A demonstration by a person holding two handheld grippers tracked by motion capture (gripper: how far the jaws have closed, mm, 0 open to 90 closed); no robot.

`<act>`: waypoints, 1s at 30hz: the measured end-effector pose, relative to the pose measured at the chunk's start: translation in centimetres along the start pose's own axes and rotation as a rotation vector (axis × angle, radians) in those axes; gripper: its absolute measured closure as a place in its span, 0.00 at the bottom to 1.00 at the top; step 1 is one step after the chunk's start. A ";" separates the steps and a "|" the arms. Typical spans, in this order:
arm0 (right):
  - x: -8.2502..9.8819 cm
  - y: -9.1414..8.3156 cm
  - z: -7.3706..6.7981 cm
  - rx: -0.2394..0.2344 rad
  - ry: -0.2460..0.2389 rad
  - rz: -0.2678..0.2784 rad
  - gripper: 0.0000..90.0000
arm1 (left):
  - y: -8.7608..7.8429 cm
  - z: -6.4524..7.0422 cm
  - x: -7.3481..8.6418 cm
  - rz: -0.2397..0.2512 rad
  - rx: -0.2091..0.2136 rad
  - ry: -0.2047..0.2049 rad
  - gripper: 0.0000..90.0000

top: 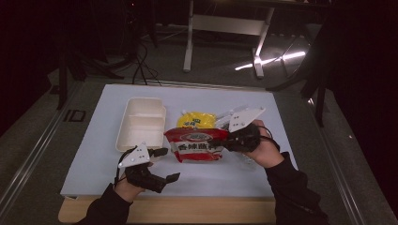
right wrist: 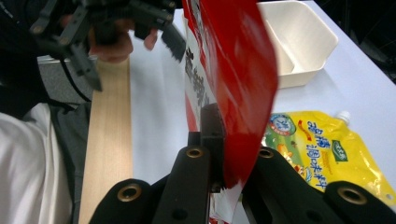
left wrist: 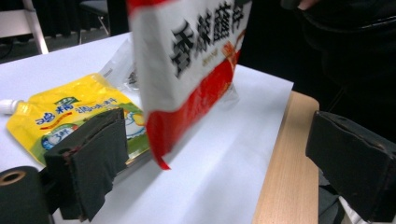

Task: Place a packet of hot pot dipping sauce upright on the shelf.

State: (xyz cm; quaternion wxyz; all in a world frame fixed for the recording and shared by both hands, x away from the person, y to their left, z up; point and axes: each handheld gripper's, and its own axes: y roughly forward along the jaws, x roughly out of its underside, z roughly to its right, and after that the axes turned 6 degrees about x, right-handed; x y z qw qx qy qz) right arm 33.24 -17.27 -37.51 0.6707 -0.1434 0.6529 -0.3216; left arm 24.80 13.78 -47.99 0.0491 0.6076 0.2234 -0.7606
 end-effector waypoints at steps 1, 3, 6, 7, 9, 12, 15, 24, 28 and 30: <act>-0.2 0.1 0.1 0.004 -0.001 0.003 1.00 | 0.0 0.1 0.3 -0.002 -0.001 0.003 0.06; -0.5 0.2 0.4 0.012 0.004 0.004 1.00 | 0.1 0.4 0.8 -0.002 -0.006 0.023 0.06; -0.8 0.3 0.8 0.021 0.008 0.007 1.00 | 0.3 0.9 1.4 -0.021 -0.017 0.055 0.06; -1.2 0.4 1.1 0.032 0.005 0.010 1.00 | 0.3 0.9 1.4 -0.021 -0.017 0.055 0.06; -1.7 0.5 1.4 0.041 0.009 0.015 1.00 | 0.5 1.3 2.0 -0.032 -0.018 0.074 0.06; -2.2 0.7 1.9 0.050 0.013 0.020 1.00 | 0.8 1.6 2.6 -0.039 -0.020 0.089 0.06; -3.2 1.2 2.8 0.074 0.025 0.039 1.00 | 0.9 1.6 3.0 -0.040 -0.011 0.090 0.06; -4.7 2.5 4.9 0.097 0.068 0.065 1.00 | 0.7 1.6 3.1 -0.019 -0.008 0.089 0.06; -5.6 3.3 5.8 0.115 0.081 0.075 1.00 | 0.6 1.8 3.3 -0.022 -0.013 0.100 0.06; -5.8 3.5 6.0 0.115 0.079 0.076 1.00 | 0.6 1.8 3.3 -0.022 -0.013 0.100 0.06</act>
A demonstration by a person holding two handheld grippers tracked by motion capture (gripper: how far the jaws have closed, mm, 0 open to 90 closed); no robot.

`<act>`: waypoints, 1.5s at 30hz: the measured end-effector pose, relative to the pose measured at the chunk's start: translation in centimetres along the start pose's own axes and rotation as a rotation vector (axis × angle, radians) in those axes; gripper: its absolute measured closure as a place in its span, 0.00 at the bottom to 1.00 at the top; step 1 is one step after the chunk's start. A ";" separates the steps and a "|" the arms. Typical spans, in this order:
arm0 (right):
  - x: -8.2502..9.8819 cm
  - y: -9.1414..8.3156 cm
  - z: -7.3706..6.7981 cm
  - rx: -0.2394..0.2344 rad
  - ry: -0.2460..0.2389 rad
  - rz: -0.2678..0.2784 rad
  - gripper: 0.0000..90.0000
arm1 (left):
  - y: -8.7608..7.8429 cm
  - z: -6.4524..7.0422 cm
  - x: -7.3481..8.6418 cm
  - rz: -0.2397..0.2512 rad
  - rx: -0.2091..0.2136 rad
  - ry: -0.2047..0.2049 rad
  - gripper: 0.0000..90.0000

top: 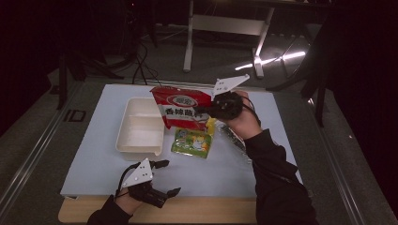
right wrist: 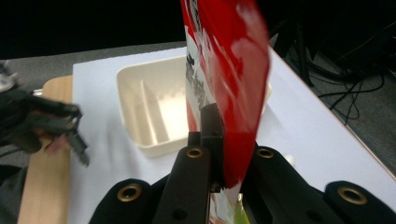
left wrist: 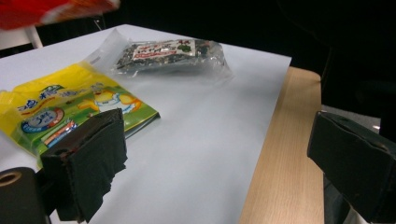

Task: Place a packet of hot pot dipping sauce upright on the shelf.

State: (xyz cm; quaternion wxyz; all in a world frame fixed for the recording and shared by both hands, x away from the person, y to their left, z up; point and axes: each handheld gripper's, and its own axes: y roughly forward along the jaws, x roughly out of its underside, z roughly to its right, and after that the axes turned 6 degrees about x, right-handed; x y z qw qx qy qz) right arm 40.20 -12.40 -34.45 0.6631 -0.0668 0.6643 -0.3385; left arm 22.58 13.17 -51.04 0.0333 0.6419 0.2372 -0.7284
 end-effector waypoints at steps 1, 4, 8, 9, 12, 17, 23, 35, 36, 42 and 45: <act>0.0 0.0 0.0 0.000 0.000 0.000 1.00 | 0.0 0.2 0.1 -0.004 0.002 0.008 0.06; -0.8 1.0 0.6 0.018 0.006 0.016 1.00 | -0.1 0.2 0.1 -0.008 0.000 0.019 0.06; -1.9 2.5 1.2 0.029 0.010 0.023 1.00 | -0.3 0.1 0.3 0.000 -0.003 0.011 0.06; -1.9 2.5 1.2 0.029 0.010 0.023 1.00 | -0.3 0.1 0.3 0.005 -0.004 0.007 0.06; -2.4 3.2 1.5 0.032 0.020 0.048 1.00 | -0.4 0.1 0.4 0.004 -0.001 0.000 0.06; -2.9 4.8 2.1 0.029 0.033 0.072 1.00 | -0.3 0.2 0.5 -0.001 0.003 0.003 0.06; -3.4 7.1 2.6 0.011 0.038 0.078 1.00 | -0.3 0.3 0.7 -0.010 0.004 0.007 0.06; -3.5 12.4 3.1 -0.015 0.059 0.094 1.00 | -0.5 0.5 0.9 -0.010 0.004 0.004 0.06; -3.5 12.4 3.1 -0.015 0.059 0.094 1.00 | -0.5 0.5 0.9 -0.010 0.004 0.004 0.06; -3.3 15.2 3.5 -0.029 0.080 0.090 1.00 | -0.7 0.5 1.0 -0.005 0.003 -0.003 0.06; -3.3 16.1 3.6 -0.030 0.083 0.087 1.00 | -0.8 0.6 1.0 -0.005 0.002 -0.003 0.06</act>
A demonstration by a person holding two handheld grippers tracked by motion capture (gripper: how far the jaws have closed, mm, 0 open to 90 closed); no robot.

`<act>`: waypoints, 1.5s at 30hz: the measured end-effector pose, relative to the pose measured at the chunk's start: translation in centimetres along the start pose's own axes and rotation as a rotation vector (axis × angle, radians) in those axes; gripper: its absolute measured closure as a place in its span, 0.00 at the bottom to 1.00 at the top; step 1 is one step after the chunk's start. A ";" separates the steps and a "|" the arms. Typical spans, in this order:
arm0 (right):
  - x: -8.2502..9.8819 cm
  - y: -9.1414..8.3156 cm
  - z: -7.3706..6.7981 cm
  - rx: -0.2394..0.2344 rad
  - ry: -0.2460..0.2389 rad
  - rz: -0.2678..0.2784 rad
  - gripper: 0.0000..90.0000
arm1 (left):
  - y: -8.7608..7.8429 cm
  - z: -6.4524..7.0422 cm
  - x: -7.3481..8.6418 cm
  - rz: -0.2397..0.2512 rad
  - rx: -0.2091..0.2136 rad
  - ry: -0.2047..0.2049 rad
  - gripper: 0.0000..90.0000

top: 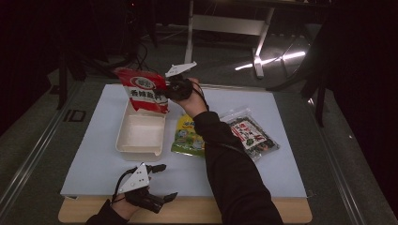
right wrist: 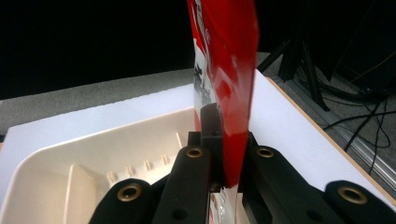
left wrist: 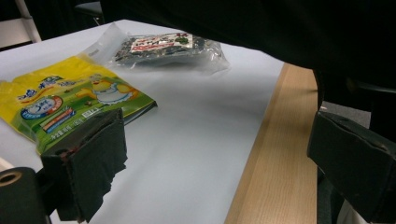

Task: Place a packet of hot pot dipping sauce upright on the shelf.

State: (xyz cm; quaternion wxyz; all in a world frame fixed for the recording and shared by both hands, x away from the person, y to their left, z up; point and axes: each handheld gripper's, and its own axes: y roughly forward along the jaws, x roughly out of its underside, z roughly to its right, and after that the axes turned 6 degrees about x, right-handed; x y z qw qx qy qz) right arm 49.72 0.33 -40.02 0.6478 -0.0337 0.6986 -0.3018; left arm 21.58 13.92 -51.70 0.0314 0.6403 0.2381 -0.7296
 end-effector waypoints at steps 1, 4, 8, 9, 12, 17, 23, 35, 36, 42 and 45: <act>0.1 0.3 0.0 -0.003 0.002 -0.001 1.00 | -0.1 0.0 0.0 0.002 0.000 -0.002 0.06; 0.4 1.2 0.1 0.002 0.004 -0.001 1.00 | -0.1 0.1 0.1 0.001 -0.001 -0.002 0.06; 0.9 2.0 0.2 0.010 0.011 -0.003 1.00 | -0.2 0.1 0.1 0.001 -0.001 -0.002 0.06; 1.0 2.1 0.2 0.007 0.020 -0.006 1.00 | -0.2 0.1 0.1 0.001 -0.001 -0.002 0.06; 1.7 2.9 0.4 0.011 0.033 -0.014 1.00 | -0.1 0.2 0.2 -0.001 0.002 -0.005 0.06; 2.1 3.2 0.6 -0.002 0.068 -0.005 1.00 | -0.1 0.1 0.3 -0.005 0.001 -0.007 0.06; 2.4 3.6 0.4 0.001 0.090 -0.017 1.00 | 0.0 0.2 0.4 -0.015 0.000 0.000 0.06; 2.4 3.2 0.0 0.036 0.036 -0.089 0.85 | 0.2 0.2 0.3 -0.015 0.004 0.004 0.06; 2.3 2.9 0.0 0.039 0.037 -0.088 0.83 | 0.3 0.2 0.3 -0.014 0.005 0.003 0.06; 2.1 1.1 0.1 0.058 0.017 -0.091 0.76 | 0.6 0.2 0.3 -0.024 0.013 0.008 0.06; 2.4 0.1 0.1 0.064 0.026 -0.093 0.74 | 0.8 0.2 0.3 -0.025 0.016 0.007 0.06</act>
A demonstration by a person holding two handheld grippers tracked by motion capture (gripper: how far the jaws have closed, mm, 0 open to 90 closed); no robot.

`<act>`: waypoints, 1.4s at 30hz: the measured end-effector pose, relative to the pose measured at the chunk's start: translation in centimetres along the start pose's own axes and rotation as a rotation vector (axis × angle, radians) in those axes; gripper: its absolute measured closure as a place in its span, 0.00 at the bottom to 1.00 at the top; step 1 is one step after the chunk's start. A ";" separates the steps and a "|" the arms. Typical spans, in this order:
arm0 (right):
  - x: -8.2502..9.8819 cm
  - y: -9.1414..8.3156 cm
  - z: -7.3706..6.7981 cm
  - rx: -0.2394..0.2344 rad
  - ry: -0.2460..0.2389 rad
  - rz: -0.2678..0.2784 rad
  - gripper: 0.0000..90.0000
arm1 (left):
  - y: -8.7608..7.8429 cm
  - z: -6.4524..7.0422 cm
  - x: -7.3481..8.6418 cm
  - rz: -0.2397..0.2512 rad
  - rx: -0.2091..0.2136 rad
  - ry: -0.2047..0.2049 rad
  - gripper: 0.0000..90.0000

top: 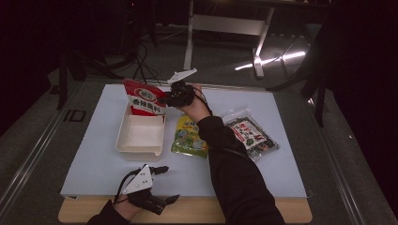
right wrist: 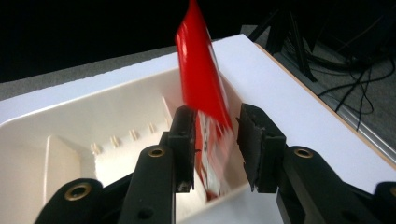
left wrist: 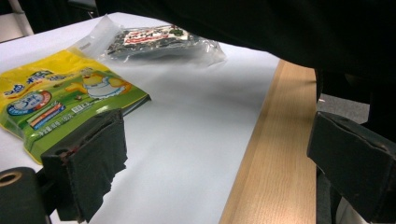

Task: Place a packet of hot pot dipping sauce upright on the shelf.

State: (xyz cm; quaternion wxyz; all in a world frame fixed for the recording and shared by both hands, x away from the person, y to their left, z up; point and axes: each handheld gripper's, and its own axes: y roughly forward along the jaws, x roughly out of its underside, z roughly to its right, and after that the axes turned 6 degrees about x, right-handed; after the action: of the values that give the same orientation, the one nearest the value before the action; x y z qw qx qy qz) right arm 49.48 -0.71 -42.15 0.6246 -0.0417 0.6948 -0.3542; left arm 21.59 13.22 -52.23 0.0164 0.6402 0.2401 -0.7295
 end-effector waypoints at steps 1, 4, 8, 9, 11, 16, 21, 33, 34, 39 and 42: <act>0.1 -0.4 0.0 0.003 0.001 -0.002 0.73 | 0.0 0.0 0.0 -0.002 0.000 0.002 0.06; 0.6 -1.5 0.1 0.014 0.010 -0.004 0.71 | 0.1 0.0 -0.1 -0.004 0.000 0.005 0.06; 1.3 -3.2 0.3 0.031 -0.006 0.001 0.67 | 0.2 0.0 -0.1 0.000 0.003 0.004 0.06; 1.5 -3.6 0.3 0.033 -0.004 -0.001 0.67 | 0.3 0.0 -0.2 0.000 0.003 0.004 0.06; 1.7 -4.0 0.4 0.035 -0.007 -0.005 0.67 | 0.3 0.0 -0.2 -0.001 0.003 0.006 0.06; 3.0 -6.1 0.8 0.055 0.007 -0.004 0.67 | 0.5 0.1 -0.1 -0.002 0.013 0.011 0.06; 4.4 -8.3 1.3 0.084 0.007 -0.007 0.66 | 0.7 0.0 -0.1 -0.006 0.014 0.013 0.06; 9.2 -15.0 4.1 0.187 0.053 -0.029 0.66 | 1.2 -0.4 -0.1 -0.017 0.012 0.007 0.06; 9.6 -15.6 4.3 0.194 0.062 -0.031 0.66 | 1.2 -0.4 -0.1 -0.017 0.012 0.007 0.06; 11.9 -17.8 5.5 0.238 0.094 -0.038 0.66 | 1.3 -0.5 -0.1 -0.017 0.016 0.003 0.06; 13.0 -18.6 5.9 0.256 0.112 -0.048 0.66 | 1.3 -0.4 -0.1 -0.017 0.018 0.009 0.06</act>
State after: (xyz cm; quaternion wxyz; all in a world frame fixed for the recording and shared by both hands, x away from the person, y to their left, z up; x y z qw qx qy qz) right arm 44.86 -23.69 -42.76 0.5762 0.0413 0.6766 -0.4565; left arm 22.47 12.15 -52.58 0.0035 0.6417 0.2391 -0.7287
